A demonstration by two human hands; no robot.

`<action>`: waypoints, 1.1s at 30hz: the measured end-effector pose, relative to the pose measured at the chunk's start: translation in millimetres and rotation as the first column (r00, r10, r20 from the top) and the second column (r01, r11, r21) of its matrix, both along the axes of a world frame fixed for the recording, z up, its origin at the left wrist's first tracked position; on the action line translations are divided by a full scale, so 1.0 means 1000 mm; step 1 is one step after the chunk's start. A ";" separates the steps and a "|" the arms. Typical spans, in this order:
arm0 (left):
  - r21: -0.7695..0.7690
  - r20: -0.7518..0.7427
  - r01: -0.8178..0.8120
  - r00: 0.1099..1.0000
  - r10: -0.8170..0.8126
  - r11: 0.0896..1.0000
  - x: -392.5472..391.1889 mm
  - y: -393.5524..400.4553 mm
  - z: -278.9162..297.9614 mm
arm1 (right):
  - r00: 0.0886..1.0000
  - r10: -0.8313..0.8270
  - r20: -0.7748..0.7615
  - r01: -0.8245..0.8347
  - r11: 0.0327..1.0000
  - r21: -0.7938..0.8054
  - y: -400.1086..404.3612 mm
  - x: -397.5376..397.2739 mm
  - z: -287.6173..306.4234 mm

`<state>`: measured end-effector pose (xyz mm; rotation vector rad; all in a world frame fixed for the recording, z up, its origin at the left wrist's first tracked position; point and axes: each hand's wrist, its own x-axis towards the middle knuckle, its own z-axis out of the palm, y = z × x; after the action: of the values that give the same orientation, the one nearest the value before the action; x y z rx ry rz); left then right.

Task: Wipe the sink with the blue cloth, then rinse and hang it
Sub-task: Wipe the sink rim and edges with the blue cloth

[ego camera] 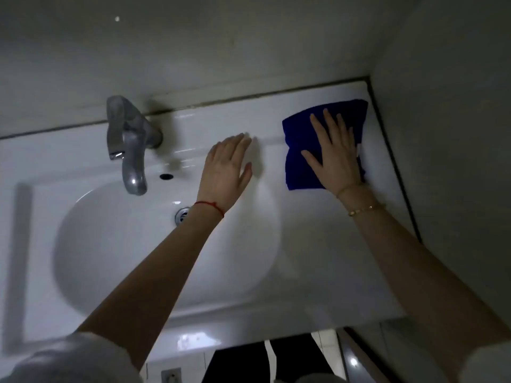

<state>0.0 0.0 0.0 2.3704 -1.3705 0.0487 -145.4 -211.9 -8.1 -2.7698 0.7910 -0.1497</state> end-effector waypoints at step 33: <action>-0.015 0.036 0.164 0.986 -0.164 0.986 0.077 -0.017 -0.032 | 0.973 -0.230 0.036 0.232 0.968 -0.099 0.011 0.082 -0.010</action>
<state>77.1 -17.3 -32.1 2.2432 -1.5698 0.0554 -63.8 -201.2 -17.9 -2.7551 1.1293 -0.2741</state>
